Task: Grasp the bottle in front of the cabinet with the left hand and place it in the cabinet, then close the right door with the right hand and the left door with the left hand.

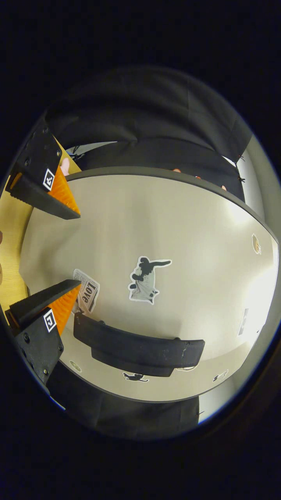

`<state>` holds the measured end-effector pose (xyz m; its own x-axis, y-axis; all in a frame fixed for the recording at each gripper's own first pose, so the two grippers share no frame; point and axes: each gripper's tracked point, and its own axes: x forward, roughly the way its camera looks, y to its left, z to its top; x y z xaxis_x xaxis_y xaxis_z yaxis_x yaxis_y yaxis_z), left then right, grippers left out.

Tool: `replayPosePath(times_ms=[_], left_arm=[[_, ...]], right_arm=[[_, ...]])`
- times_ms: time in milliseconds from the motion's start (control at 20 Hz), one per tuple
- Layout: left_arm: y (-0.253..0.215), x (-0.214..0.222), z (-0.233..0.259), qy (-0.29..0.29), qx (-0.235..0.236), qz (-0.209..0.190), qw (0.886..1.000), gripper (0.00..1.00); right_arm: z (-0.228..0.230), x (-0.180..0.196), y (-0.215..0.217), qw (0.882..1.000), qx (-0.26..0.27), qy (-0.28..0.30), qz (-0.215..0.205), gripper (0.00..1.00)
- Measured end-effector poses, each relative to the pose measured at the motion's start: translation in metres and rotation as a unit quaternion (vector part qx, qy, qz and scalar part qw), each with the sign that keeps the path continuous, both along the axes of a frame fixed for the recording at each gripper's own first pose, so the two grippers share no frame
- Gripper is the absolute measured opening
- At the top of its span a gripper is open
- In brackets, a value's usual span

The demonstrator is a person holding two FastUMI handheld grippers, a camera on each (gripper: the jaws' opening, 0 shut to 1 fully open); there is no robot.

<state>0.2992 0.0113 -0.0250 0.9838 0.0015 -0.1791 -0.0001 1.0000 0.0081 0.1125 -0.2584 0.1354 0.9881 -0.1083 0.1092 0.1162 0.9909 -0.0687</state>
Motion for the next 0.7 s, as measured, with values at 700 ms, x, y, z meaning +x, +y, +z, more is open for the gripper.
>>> replayPosePath(times_ms=[700], left_arm=[[-0.002, 0.002, 0.002, 0.003, 0.029, 0.022, 0.999, 0.95]], right_arm=[[-0.019, 0.017, -0.031, 1.0, 0.016, 0.023, 0.002, 0.94]])
